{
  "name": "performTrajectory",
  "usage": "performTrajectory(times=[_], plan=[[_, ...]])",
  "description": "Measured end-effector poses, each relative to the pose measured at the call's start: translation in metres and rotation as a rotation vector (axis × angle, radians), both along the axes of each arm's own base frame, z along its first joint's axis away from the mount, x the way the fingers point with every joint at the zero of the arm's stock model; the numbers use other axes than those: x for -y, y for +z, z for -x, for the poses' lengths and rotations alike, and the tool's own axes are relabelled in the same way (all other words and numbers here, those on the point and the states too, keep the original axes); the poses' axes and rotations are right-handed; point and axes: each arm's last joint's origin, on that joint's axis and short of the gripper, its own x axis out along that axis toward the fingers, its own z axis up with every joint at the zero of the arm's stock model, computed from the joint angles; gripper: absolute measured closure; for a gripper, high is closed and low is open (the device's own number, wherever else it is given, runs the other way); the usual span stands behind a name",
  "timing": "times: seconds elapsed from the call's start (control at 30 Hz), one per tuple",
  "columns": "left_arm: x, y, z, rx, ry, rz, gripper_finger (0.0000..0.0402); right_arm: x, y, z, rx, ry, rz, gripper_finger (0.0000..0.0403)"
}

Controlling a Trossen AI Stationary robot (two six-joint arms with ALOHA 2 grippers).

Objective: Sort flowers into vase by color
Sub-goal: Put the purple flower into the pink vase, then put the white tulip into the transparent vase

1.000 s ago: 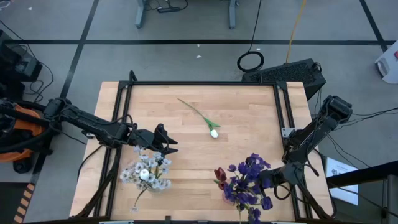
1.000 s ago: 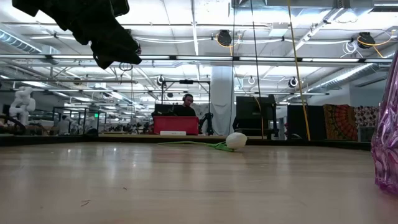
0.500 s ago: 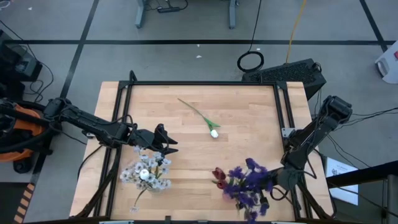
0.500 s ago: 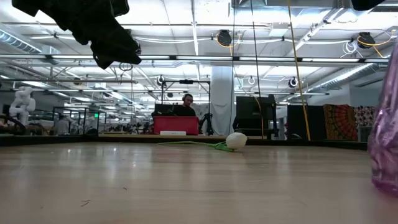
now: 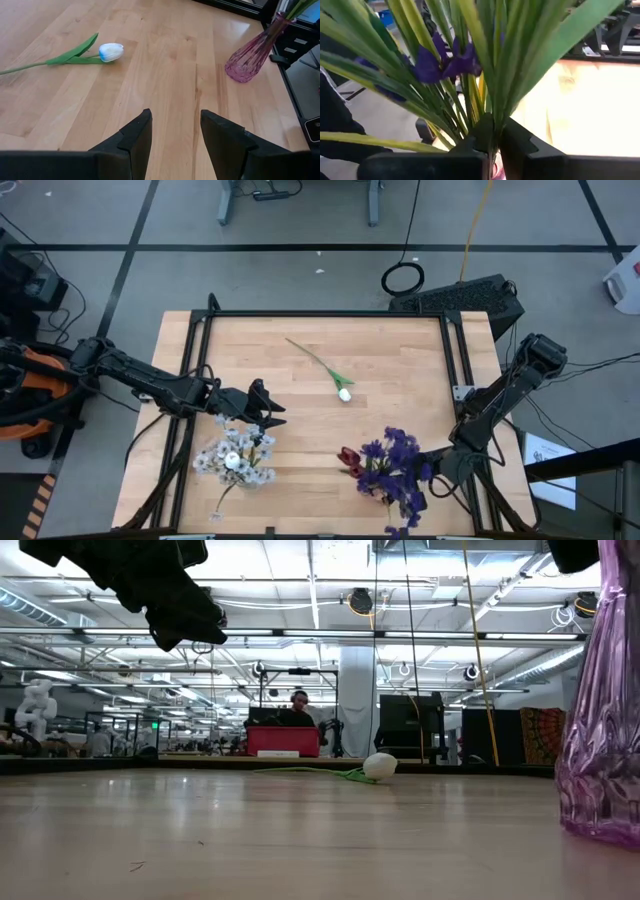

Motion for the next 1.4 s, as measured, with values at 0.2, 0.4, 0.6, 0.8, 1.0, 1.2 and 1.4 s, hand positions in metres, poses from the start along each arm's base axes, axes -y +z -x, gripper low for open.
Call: performTrajectory(times=[0.2, 0.4, 0.6, 0.8, 1.0, 1.2, 1.4], plan=[[0.0, 0.0, 0.0, 0.0, 0.0, 0.0, 0.0228, 0.005, -0.005, -0.002, -0.07, -0.056, -0.056, 0.0368], [0.0, 0.0, 0.0, 0.0, 0.0, 0.0, 0.0228, 0.005, -0.006, -0.002, -0.074, -0.057, -0.068, 0.0348], [0.0, 0.0, 0.0, 0.0, 0.0, 0.0, 0.0228, 0.006, -0.007, -0.002, -0.097, -0.069, -0.094, 0.0313], [0.0, 0.0, 0.0, 0.001, 0.0, 0.001, 0.0228, 0.01, -0.001, 0.002, -0.095, -0.069, -0.102, 0.0272], [0.0, 0.0, 0.0, 0.001, 0.0, 0.001, 0.0228, 0.02, 0.008, 0.012, -0.139, -0.074, -0.136, 0.0245], [0.0, 0.0, 0.0, 0.0, 0.0, 0.0, 0.0228, 0.028, 0.013, 0.023, -0.207, -0.038, -0.146, 0.0243], [0.0, 0.0, 0.0, 0.001, 0.001, 0.002, 0.0228, 0.045, 0.012, 0.038, -0.327, -0.111, -0.157, 0.0262]])
